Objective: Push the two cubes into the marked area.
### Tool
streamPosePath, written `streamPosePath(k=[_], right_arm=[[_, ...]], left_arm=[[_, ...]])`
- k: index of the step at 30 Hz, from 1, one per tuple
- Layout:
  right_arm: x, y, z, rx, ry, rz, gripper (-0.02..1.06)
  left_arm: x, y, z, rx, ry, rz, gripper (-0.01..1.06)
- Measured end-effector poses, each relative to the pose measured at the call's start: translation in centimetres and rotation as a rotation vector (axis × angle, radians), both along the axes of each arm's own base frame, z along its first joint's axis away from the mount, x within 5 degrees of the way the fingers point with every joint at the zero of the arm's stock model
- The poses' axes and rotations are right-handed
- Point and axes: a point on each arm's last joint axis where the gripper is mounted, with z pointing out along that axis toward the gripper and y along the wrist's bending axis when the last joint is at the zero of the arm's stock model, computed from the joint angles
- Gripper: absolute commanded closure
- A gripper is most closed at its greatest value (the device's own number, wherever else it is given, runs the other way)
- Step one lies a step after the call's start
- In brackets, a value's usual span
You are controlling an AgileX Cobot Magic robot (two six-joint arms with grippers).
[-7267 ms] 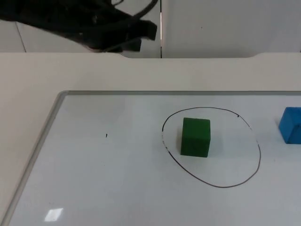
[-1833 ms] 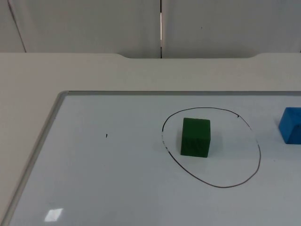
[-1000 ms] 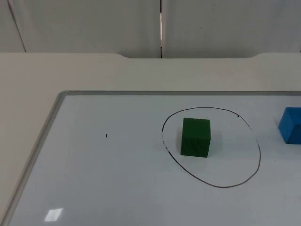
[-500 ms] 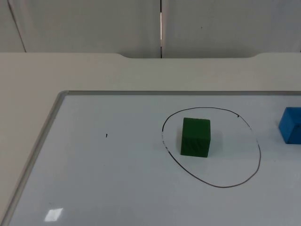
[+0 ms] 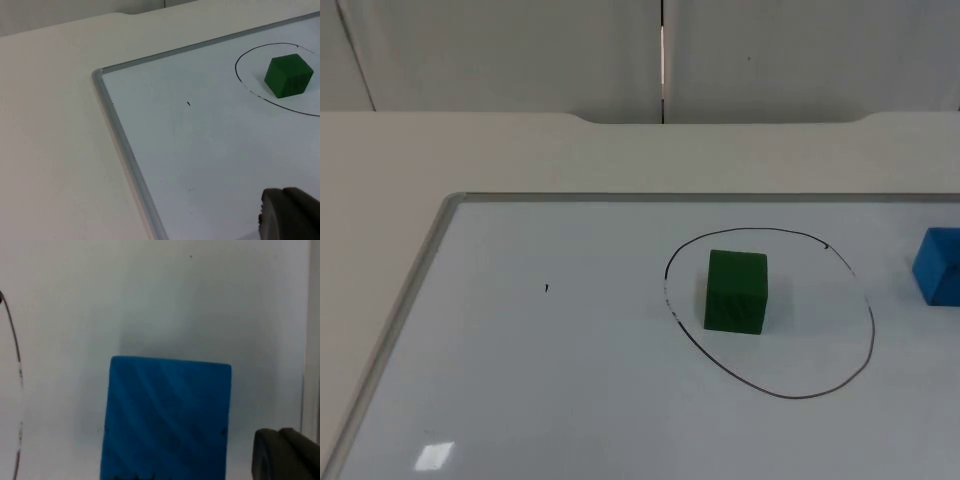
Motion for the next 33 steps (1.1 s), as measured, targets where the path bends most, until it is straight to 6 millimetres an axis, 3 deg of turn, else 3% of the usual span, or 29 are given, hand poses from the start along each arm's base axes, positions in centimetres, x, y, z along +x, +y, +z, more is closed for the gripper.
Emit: streamPosePath(k=[15,33], right_arm=[[1.1,-0.5,-2.1,0.013,-0.014,-0.006,1.05],[1.6,0.0,-1.9,0.035,-0.071,0.009,1.05]], left_arm=[[0.0,0.0,0.0,0.0,0.0,0.0,1.05],[0.0,0.0,0.0,0.0,0.0,0.0,1.05]])
